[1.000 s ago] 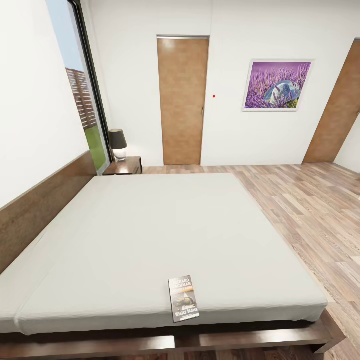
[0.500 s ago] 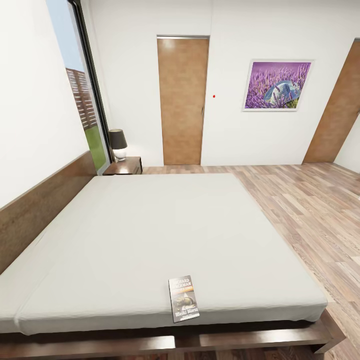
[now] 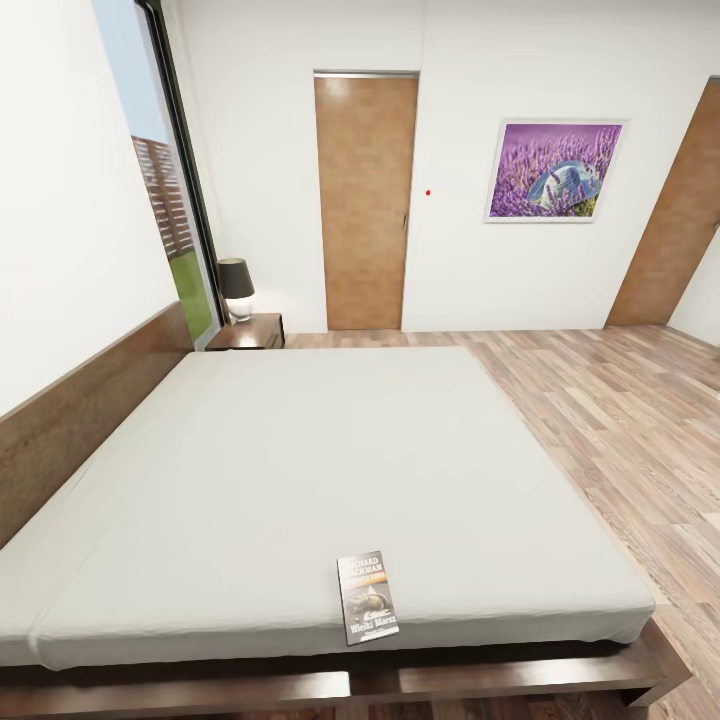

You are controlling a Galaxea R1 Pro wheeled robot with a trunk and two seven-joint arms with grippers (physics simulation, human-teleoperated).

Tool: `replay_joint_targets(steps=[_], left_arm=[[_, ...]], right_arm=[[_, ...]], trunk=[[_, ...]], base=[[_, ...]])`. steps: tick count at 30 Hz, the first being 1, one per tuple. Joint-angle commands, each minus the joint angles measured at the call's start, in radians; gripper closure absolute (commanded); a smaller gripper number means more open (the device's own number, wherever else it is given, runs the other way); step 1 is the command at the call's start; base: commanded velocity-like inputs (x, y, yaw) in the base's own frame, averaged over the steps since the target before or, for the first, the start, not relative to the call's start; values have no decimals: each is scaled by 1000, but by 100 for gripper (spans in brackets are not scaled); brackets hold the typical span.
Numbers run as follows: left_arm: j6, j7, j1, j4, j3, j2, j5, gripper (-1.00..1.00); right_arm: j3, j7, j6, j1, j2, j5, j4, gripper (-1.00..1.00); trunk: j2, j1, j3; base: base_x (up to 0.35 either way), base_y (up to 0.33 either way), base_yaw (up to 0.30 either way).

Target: In the bedroom, move the book from the bed onto either nightstand, and place the two sandals side by side next to the bed.

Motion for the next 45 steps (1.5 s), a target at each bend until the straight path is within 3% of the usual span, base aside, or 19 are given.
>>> replay_joint_targets(steps=[1, 21, 35, 45], left_arm=[[8, 6, 1, -5, -9, 1, 10, -100], [7, 4, 2, -5, -5, 2, 11, -100], [-7, -49, 2, -4, 0, 2, 10, -100], [-12, -55, 2, -4, 32, 2, 9, -100]], right_arm=[[-8, 5, 4, -1, 1, 9, 0, -100], [-11, 4, 5, -1, 1, 9, 0, -100], [-11, 0, 4, -1, 1, 8, 0, -100], [-9, -38, 4, -1, 1, 7, 0, -100]], trunk=[[-1, 0, -1], [-1, 0, -1], [-1, 0, -1], [-1, 0, -1]], base=[[0, 0, 0], [0, 0, 0], [0, 0, 0], [0, 0, 0]])
